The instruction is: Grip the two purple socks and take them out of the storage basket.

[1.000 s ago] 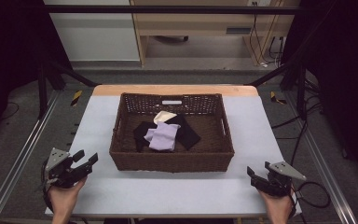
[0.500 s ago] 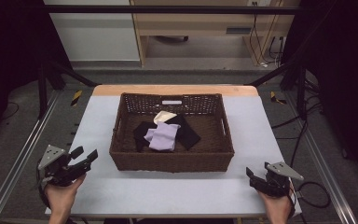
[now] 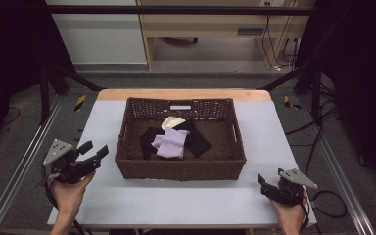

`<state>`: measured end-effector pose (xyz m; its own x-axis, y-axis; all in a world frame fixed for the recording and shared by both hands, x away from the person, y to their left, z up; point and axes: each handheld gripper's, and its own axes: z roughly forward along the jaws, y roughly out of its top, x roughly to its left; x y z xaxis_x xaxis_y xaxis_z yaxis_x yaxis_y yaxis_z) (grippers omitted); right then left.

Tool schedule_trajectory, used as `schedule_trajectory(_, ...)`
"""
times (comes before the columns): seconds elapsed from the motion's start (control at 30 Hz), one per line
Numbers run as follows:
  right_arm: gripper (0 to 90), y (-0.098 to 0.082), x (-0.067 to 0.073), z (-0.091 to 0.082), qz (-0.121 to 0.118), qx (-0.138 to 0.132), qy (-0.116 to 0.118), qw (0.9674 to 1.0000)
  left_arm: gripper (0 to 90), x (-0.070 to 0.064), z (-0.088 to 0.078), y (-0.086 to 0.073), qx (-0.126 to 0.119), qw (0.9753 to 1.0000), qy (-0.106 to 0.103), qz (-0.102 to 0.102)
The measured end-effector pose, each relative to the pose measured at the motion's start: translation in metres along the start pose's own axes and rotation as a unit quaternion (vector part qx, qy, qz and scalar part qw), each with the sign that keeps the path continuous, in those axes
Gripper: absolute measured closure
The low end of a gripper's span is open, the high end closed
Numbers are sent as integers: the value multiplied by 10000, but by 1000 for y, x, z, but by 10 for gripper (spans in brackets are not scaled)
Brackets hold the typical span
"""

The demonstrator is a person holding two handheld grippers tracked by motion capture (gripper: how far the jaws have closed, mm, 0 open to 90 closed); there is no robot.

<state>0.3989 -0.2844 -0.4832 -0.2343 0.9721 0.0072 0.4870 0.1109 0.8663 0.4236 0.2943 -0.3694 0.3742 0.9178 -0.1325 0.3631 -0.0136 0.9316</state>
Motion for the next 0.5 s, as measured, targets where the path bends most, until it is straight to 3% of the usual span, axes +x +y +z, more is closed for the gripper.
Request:
schedule_trajectory(0.23, 230, -1, 0, 2, -12, 21, -81, 10000, 363, -29, 19, 31, -121, 9993, -288, 187)
schedule_trajectory(0.4, 233, 1, 0, 4, 52, 112, -147, 9998, 362, -45, 34, 46, -60, 9986, -398, 334)
schedule_trajectory(0.5, 229, 4, -1, 5, 96, -150, -59, 9998, 361, -60, 47, 52, -48, 9979, -450, 473)
